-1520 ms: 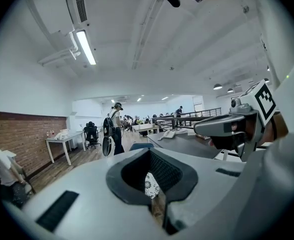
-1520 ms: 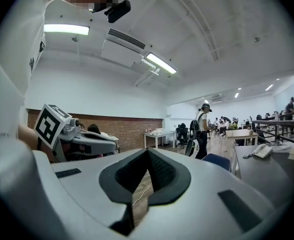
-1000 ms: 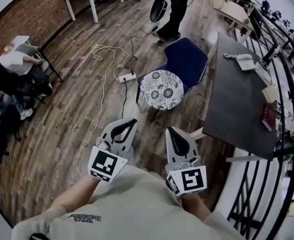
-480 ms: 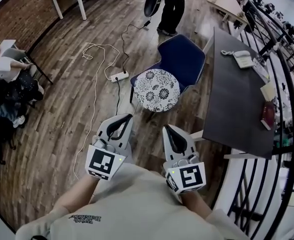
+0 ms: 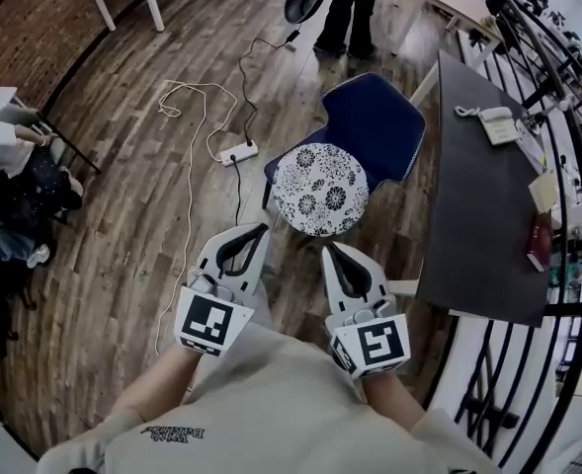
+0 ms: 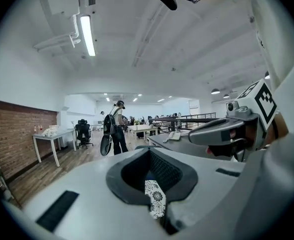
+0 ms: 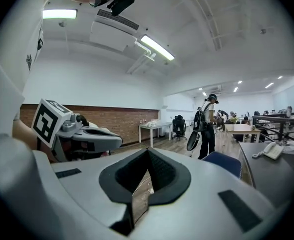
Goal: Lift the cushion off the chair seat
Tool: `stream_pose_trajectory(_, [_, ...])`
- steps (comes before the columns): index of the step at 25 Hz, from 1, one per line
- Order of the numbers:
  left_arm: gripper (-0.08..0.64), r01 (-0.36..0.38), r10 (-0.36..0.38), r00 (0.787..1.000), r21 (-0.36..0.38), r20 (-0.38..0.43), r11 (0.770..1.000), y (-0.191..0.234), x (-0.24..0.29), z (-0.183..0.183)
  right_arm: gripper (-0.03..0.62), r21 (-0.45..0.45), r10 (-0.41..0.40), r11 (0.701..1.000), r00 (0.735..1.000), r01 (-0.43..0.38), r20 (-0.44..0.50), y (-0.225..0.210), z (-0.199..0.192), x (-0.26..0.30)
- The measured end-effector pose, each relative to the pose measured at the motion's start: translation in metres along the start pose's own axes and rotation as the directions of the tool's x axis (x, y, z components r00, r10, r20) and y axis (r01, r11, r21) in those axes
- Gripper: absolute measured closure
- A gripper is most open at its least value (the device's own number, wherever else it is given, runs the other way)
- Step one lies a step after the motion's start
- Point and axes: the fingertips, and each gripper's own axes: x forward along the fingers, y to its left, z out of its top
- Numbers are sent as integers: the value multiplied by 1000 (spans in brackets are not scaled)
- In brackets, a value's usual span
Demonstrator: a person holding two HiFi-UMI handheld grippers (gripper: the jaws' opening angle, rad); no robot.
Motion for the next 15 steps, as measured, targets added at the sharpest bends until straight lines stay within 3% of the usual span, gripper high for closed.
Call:
stream_pose_trajectory(5, [555, -3, 2, 999, -34, -42, 999, 48, 32, -13, 591, 2, -25, 1000, 999, 25, -43, -19, 2, 55])
stream_pose_trajectory(15, [555, 36, -39, 998, -45, -56, 998, 147, 91, -8, 589, -1, -105, 994, 994, 105, -40, -58, 36, 163])
